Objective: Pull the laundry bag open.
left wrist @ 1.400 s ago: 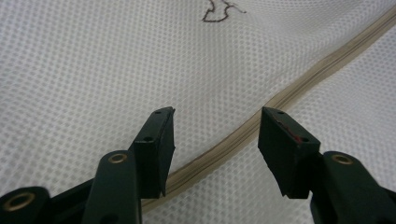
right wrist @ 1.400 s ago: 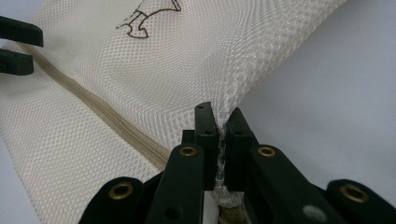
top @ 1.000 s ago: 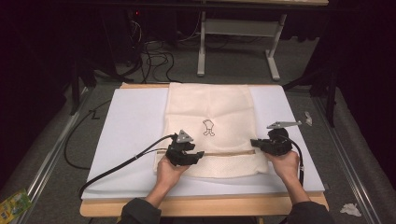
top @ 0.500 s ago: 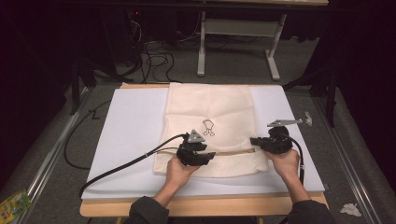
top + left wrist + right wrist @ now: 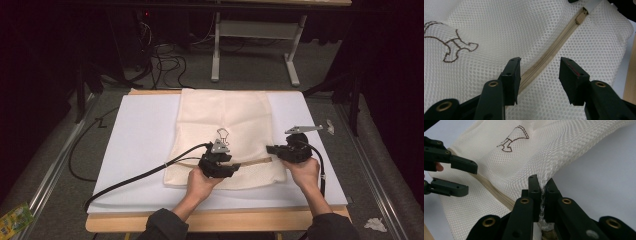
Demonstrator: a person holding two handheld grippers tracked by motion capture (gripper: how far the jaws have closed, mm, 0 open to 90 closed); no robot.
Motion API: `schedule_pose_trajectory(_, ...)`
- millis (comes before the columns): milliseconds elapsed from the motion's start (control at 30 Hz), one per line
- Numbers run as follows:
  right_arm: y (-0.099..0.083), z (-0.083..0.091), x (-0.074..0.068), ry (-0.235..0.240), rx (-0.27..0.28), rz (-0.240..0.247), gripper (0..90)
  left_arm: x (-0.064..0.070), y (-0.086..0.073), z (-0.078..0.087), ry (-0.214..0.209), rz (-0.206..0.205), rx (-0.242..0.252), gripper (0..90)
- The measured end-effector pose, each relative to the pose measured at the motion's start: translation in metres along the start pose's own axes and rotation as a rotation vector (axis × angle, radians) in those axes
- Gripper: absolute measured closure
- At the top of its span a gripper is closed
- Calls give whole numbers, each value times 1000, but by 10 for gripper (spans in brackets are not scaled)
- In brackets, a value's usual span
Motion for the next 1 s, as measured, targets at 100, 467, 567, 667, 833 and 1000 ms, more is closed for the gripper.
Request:
schedule_pose_trajectory(100,1,-1,-3,16,4,-4,882,5,3,-4,-21,-8,5,542)
schedule_pose_trajectory(467,5,-6,-11,41,4,-9,883,23,16,-22,-89,-22,19,579)
schedule_pose_trajectory(567,6,-8,-15,44,0,4,883,22,19,-24,-100,-6,36,597)
schedule_pose_trajectory(667,6,-9,-17,50,4,2,883,23,20,-26,-118,9,43,615)
schedule_pose_trajectory(833,6,-10,-17,48,2,6,883,24,22,-32,-106,-8,40,659)
schedule_pose_trajectory(1000,7,-12,-20,47,-8,6,883,26,26,-34,-100,-10,47,601)
Point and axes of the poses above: each handheld gripper's, and its own axes: z roughly backward along the jaws, y roughly out of its top, x roughly to its right, the point moved 9 cm from there along -z, roughly forward along the jaws, and after that the axes turned 4 degrees about -z, right-handed, at the moved point
